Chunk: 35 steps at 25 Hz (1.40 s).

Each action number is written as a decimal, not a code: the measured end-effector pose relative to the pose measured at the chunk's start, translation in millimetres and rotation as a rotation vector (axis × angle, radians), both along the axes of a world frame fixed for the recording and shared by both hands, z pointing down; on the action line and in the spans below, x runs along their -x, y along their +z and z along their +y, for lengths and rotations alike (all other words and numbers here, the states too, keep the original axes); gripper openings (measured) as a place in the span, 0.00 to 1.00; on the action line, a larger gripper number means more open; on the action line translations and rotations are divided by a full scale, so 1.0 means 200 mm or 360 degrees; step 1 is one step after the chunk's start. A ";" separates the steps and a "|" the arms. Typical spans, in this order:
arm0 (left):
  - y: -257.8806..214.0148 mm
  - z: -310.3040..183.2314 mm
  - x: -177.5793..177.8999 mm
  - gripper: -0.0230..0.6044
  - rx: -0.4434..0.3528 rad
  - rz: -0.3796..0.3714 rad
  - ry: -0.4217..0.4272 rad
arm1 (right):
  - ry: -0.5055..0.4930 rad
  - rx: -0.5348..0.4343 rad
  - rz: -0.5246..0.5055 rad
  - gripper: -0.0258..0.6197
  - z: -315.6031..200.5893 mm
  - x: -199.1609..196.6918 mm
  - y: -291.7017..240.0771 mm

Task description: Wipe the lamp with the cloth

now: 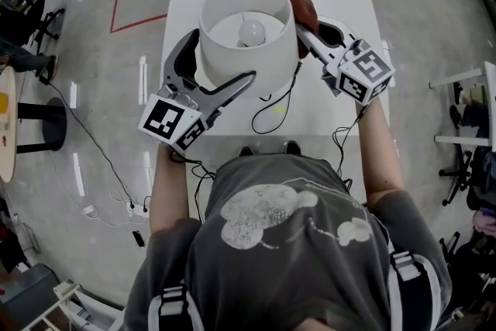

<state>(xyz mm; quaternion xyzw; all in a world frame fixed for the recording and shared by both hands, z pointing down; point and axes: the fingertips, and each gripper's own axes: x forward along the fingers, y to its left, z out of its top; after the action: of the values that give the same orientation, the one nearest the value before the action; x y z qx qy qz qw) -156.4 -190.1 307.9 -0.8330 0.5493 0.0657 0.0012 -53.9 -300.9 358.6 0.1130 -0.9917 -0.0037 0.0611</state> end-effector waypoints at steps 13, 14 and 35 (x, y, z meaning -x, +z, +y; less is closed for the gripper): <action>0.01 -0.01 0.00 1.00 0.0045 -0.0059 0.0262 | 0.0173 0.0152 0.0083 0.13 0.05 -0.11 0.22; 0.01 0.00 0.00 1.00 0.0046 -0.0062 0.0270 | 0.0176 0.0158 0.0085 0.13 0.05 -0.12 0.23; -0.02 0.11 -0.08 1.00 -0.0024 0.0047 -0.0196 | 0.0021 0.0006 0.0143 0.13 -0.01 -0.18 0.13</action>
<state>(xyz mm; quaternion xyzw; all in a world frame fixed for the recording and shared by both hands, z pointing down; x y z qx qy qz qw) -139.5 -168.3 303.2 -0.7966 0.5989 0.0819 0.0034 -18.7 -302.7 385.2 0.1192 -0.9872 -0.0065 0.1059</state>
